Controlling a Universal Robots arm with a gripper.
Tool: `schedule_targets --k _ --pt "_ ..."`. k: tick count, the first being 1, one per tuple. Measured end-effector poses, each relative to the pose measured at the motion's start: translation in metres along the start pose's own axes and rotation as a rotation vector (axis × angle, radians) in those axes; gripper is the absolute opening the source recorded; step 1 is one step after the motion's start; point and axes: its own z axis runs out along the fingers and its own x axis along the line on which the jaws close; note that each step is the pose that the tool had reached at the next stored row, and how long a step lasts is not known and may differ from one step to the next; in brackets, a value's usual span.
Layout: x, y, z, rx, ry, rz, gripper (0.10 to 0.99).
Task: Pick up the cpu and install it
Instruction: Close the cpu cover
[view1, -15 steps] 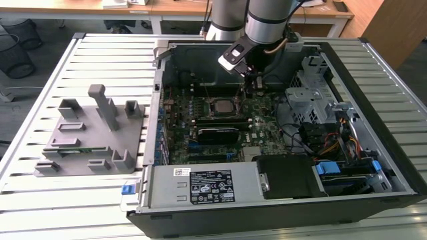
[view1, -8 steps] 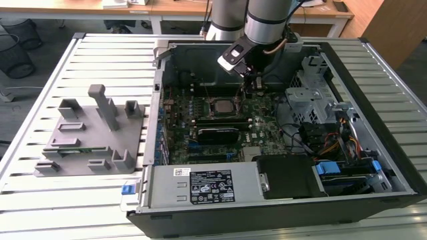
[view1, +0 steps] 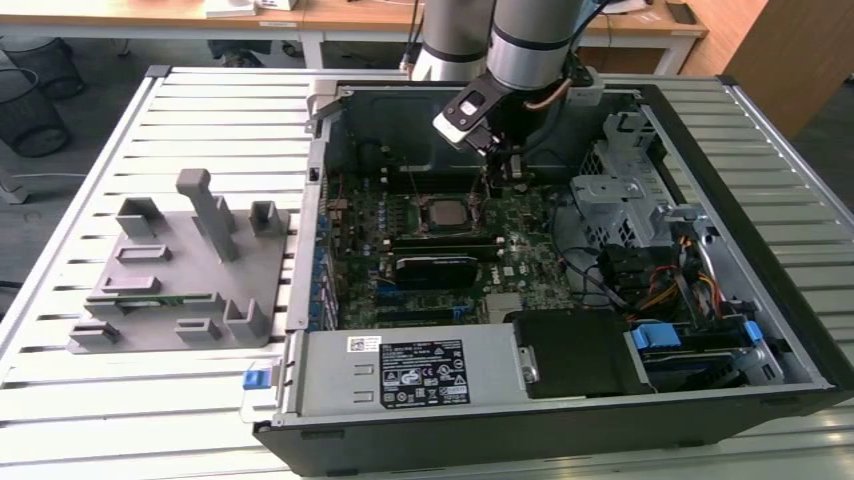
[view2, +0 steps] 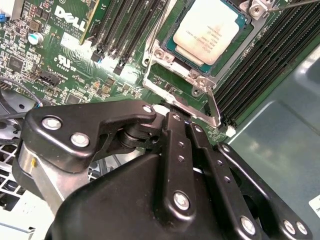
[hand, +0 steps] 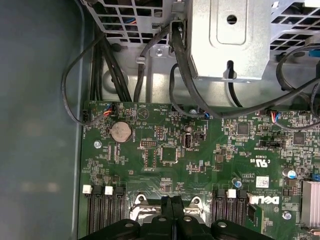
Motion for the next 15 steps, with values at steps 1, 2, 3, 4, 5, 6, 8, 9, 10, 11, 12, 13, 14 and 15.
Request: schedule_targets --k 1,2,3,4,5,6,8,9,10,11,12,13,14,15 --pt "0.0 -0.0002 0.0001 0.0 0.0 0.0 0.106" --pt "0.0 -0.0004 0.0003 0.0 -0.0001 0.0 0.106" --pt "0.0 -0.0005 0.0004 0.0 -0.0001 0.0 0.106" --pt "0.0 -0.0007 0.0005 0.0 0.0 0.0 0.106" --pt "0.0 -0.0008 0.0007 0.0 0.0 0.0 0.106" --pt "0.0 -0.0009 0.0008 0.0 0.0 0.0 0.106" --pt "0.0 -0.0011 0.0012 0.0 0.0001 0.0 0.106" --pt "0.0 -0.0012 0.0013 0.0 0.0 0.0 0.106" --pt "0.0 -0.0014 0.0014 0.0 0.0 0.0 0.106" --pt "0.0 -0.0015 0.0015 0.0 -0.0001 0.0 0.106" --pt "0.0 -0.0016 0.0016 0.0 0.0 0.0 0.106" --pt "0.0 -0.0018 0.0018 0.0 -0.0001 0.0 0.106" --pt "0.0001 -0.002 0.0019 0.0 0.0 0.0 0.106" --pt "0.0001 -0.0022 0.002 0.0 -0.0001 0.0 0.106"
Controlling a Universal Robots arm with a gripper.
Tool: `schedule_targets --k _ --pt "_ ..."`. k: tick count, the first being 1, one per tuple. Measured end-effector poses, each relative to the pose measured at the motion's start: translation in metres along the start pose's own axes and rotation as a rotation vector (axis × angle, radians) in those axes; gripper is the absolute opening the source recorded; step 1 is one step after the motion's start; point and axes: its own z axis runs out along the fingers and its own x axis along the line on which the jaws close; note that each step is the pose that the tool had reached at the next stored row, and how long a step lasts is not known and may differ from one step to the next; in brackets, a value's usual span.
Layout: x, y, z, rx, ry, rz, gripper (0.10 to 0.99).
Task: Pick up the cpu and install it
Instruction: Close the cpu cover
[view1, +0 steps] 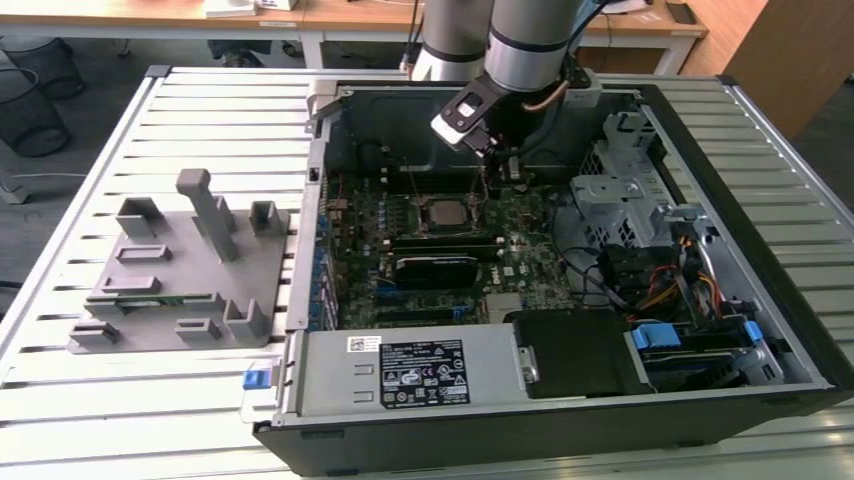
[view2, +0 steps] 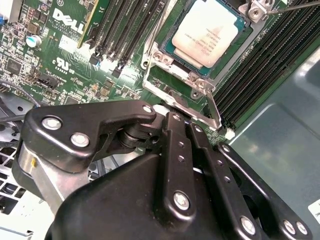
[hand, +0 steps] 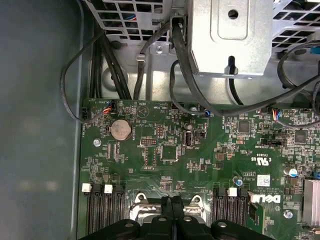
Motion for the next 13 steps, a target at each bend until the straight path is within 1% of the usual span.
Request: schedule_targets --k 13 --pt "0.0001 -0.0027 0.0015 0.0 0.0001 0.0 0.106"
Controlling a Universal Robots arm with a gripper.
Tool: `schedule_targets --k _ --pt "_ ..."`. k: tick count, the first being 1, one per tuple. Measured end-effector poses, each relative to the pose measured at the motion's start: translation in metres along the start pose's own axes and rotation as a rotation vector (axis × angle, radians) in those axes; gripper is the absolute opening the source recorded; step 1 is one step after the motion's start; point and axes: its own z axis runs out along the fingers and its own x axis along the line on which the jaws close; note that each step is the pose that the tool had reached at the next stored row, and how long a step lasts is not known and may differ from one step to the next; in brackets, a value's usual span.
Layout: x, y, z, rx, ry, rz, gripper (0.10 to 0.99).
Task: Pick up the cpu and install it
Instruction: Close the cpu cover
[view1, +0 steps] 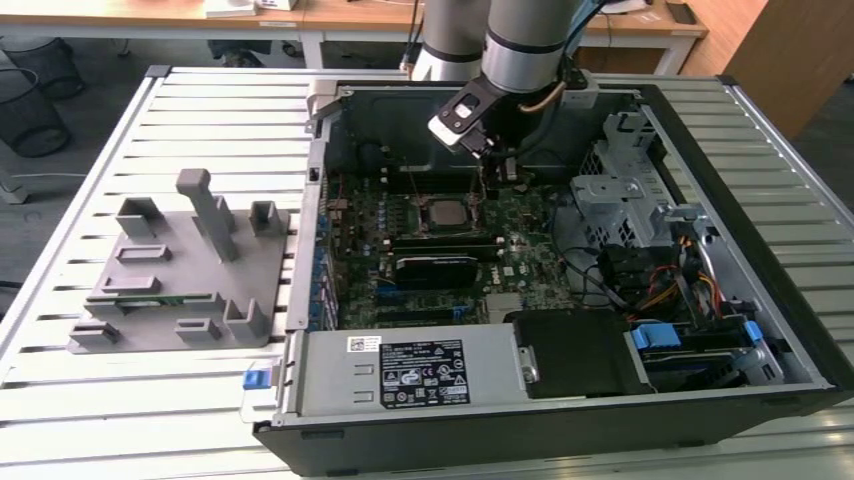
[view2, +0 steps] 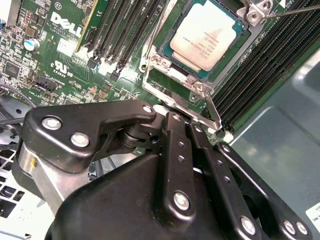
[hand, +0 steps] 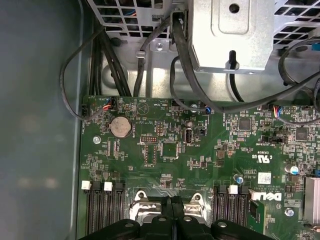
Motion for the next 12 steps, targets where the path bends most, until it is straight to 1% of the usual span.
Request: schedule_targets --k 12 --pt "0.0001 -0.0024 0.0014 0.0 -0.0001 0.0 0.106"
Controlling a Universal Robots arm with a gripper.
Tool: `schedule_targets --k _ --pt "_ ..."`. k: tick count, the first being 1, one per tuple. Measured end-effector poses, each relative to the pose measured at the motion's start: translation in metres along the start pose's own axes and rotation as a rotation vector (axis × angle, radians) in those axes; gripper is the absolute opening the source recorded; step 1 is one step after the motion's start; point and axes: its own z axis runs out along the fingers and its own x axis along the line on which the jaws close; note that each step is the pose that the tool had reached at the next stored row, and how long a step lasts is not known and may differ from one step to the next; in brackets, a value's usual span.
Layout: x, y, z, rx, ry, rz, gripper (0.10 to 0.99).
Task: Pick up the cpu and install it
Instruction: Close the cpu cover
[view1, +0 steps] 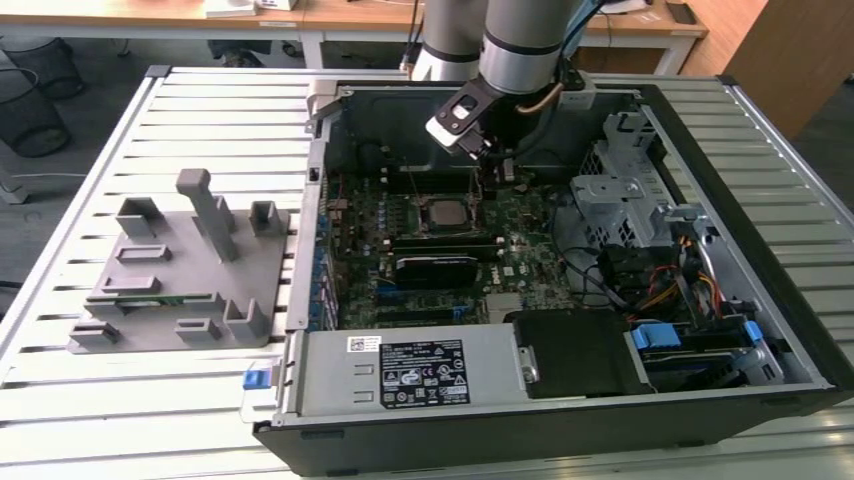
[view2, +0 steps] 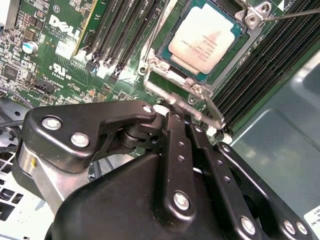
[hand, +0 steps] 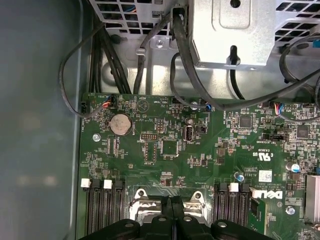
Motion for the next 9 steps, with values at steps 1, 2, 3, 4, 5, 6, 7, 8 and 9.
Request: schedule_targets --k 1,2,3,4,5,6,7,8,9 --pt "0.0 -0.0002 0.0001 0.0 0.0 0.0 0.106" --pt "0.0 -0.0003 0.0002 0.0 0.0 0.0 0.106" --pt "0.0 -0.0005 0.0004 0.0 0.0 0.0 0.106" --pt "0.0 -0.0006 0.0005 0.0 0.0 0.0 0.106" --pt "0.0 -0.0008 0.0006 0.0 0.0001 0.0 0.106" --pt "0.0 -0.001 0.0007 0.0 0.0001 0.0 0.106" --pt "0.0 -0.0012 0.0008 0.0 0.0 0.0 0.106" --pt "0.0 -0.0015 0.0009 0.0 0.0 0.0 0.106" --pt "0.0001 -0.0018 0.001 0.0 0.0 0.0 0.106"
